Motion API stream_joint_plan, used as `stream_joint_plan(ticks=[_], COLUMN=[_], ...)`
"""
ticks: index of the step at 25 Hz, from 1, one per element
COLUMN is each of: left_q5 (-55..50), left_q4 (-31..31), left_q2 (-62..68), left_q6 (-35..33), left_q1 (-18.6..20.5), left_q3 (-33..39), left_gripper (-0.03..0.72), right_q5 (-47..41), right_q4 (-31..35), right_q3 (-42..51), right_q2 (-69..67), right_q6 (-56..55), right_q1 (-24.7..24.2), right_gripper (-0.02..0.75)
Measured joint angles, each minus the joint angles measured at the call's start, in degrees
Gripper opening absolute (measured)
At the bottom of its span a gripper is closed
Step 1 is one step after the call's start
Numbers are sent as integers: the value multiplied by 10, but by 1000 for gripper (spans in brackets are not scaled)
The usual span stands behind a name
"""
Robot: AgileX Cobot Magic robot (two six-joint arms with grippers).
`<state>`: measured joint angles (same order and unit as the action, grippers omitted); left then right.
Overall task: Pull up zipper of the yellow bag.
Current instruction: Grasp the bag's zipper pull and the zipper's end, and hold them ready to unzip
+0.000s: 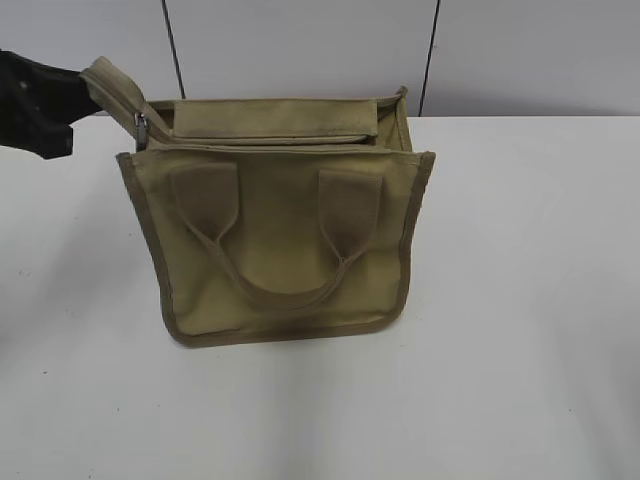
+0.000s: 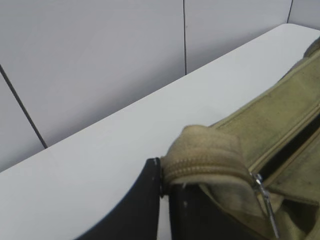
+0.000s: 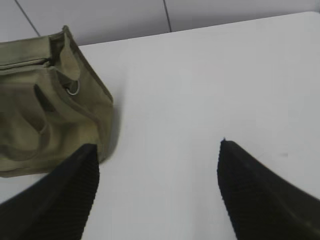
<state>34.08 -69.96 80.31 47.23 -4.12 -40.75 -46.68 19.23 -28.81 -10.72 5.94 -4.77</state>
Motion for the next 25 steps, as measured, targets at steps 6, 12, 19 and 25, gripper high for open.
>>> stream_joint_plan(ticks=[6,12,19,25], left_q5=[0,0,-6,-45], left_q4=[-34,-45,-46,-43], left_q2=[0,0,0,0], left_q6=[18,20,20,21], left_q1=[0,0,0,0], left_q3=[-1,-1,-1,-16], left_gripper=[8,8,8,8], right_q5=[65,44,62,100], right_q4=[115,165,163,114], right_q3=[0,-30,-152,-285], right_q2=[-159,-318,-478,-632], right_q6=[116,192,164,58], right_q1=[0,3,133,282], right_gripper=[564,564,559,531])
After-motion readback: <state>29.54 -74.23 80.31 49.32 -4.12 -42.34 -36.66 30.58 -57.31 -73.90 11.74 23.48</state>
